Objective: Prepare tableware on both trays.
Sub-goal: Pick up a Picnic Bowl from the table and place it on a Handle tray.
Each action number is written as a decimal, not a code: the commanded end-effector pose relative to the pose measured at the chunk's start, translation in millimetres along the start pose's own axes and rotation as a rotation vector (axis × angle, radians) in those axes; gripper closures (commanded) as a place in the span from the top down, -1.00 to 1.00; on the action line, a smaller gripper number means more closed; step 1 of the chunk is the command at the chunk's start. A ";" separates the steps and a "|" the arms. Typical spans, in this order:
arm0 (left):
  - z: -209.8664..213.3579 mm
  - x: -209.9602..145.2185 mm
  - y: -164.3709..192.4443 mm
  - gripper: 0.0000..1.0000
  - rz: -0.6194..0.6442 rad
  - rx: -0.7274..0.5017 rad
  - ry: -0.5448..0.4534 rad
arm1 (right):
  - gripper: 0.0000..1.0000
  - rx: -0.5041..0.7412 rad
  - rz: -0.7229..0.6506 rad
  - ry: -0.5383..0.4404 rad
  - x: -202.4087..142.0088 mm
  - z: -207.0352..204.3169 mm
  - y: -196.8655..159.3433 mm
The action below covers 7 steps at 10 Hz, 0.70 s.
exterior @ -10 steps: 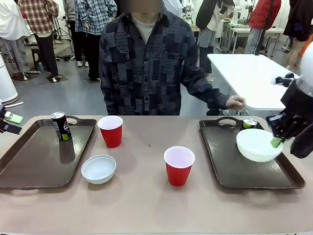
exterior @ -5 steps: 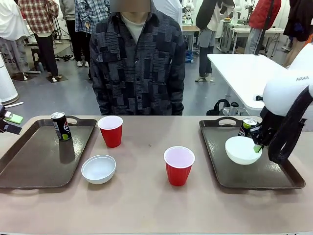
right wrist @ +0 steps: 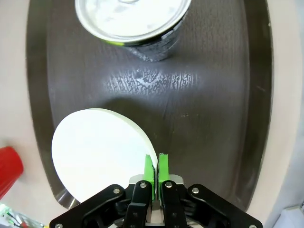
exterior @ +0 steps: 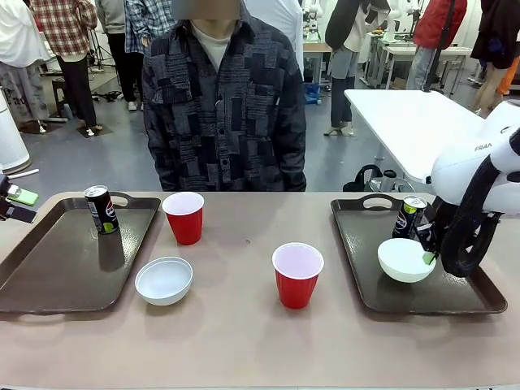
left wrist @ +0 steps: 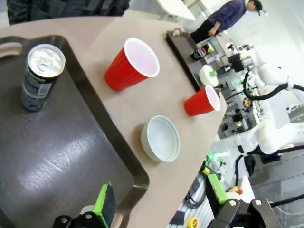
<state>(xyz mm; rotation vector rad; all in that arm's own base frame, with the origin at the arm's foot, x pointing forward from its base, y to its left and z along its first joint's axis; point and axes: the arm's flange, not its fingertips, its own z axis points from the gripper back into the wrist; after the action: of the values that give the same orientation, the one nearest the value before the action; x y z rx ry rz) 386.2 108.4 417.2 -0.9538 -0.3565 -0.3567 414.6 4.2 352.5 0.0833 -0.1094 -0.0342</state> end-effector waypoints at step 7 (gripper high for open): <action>0.8 0.5 -0.3 1.00 -0.004 -0.014 -0.016 | 1.00 0.018 -0.012 -0.023 0.4 25.8 3.1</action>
<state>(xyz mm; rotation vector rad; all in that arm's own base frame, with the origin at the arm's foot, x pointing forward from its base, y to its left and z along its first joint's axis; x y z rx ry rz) 386.2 108.4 417.2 -0.9538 -0.3565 -0.3567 419.9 1.6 366.0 0.0860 -0.1295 -0.0419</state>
